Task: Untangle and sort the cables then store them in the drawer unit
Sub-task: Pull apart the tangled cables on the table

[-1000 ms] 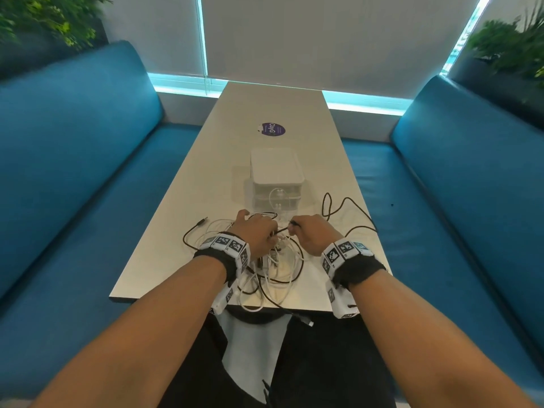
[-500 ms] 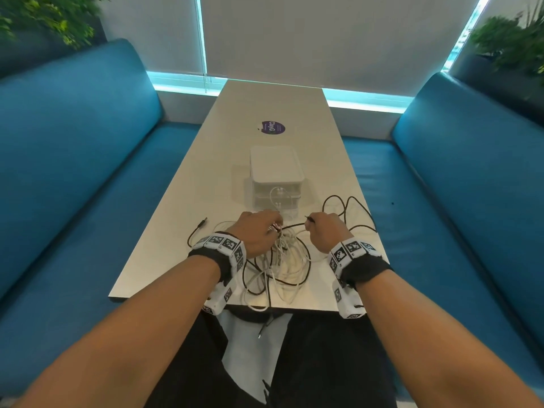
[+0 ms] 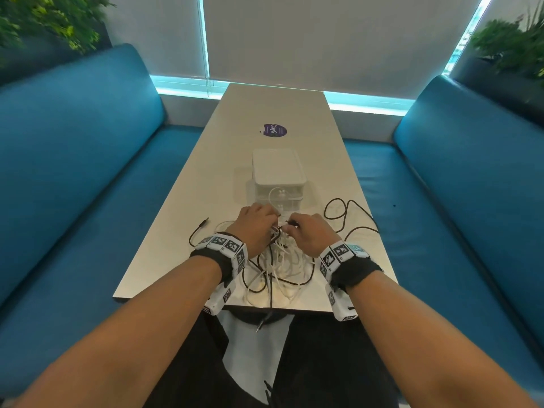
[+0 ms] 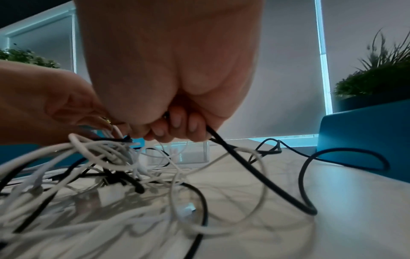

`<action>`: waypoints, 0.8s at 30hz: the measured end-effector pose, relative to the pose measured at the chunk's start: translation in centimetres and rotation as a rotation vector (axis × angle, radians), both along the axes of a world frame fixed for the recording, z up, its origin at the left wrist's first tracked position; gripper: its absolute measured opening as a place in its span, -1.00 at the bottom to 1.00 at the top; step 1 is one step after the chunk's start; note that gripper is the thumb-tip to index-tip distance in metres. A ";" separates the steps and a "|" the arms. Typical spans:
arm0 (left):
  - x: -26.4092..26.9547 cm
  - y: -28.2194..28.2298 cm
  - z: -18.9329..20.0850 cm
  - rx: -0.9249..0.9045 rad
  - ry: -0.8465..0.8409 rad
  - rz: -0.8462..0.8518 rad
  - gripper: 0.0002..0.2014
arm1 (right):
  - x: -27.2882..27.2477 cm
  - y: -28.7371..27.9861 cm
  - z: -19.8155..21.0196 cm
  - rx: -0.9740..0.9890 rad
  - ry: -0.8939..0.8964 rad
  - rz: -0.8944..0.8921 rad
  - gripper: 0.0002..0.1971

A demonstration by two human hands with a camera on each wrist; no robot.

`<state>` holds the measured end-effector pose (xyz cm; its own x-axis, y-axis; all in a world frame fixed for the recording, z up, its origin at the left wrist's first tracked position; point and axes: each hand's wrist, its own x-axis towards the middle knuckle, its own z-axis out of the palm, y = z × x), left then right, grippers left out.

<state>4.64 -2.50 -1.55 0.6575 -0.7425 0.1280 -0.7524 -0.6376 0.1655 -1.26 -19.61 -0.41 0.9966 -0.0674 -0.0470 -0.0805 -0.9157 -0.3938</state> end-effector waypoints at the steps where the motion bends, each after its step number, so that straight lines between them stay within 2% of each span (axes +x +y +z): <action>1: 0.0 -0.1 0.1 0.010 -0.034 0.011 -0.69 | -0.1 -0.2 0.0 -0.010 -0.016 0.005 -0.69; 3: -0.1 -0.3 0.6 0.043 -0.075 0.028 -0.65 | -0.2 -0.3 0.1 -0.015 -0.043 -0.001 -0.69; 7: -0.4 -1.0 1.2 0.154 -0.063 0.048 -0.81 | -0.4 -0.3 0.4 -0.008 -0.055 -0.023 -0.69; 13: -0.5 -0.2 1.4 0.248 -0.012 0.021 -0.83 | -0.1 -0.9 0.7 0.027 -0.007 -0.064 -0.67; 16: -0.3 -0.6 1.9 0.170 0.195 0.135 -0.66 | -0.2 -0.4 0.4 0.052 0.007 -0.044 -0.66; 17: -0.3 -1.0 2.0 0.128 0.208 0.162 -0.64 | -0.2 -0.2 0.4 0.057 0.003 -0.040 -0.66; 20: -0.3 -2.3 2.0 -0.006 0.215 0.229 -0.72 | -0.2 0.1 0.3 0.071 0.000 -0.041 -0.67; 24: -0.9 -3.2 1.0 0.002 0.261 0.231 -0.80 | -0.3 -0.6 0.4 0.105 -0.007 -0.090 -0.66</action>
<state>3.73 -5.67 -0.54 0.8184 -0.5707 -0.0674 -0.5210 -0.7863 0.3321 -1.51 -20.22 0.02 0.9870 -0.1521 -0.0519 -0.1580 -0.8585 -0.4879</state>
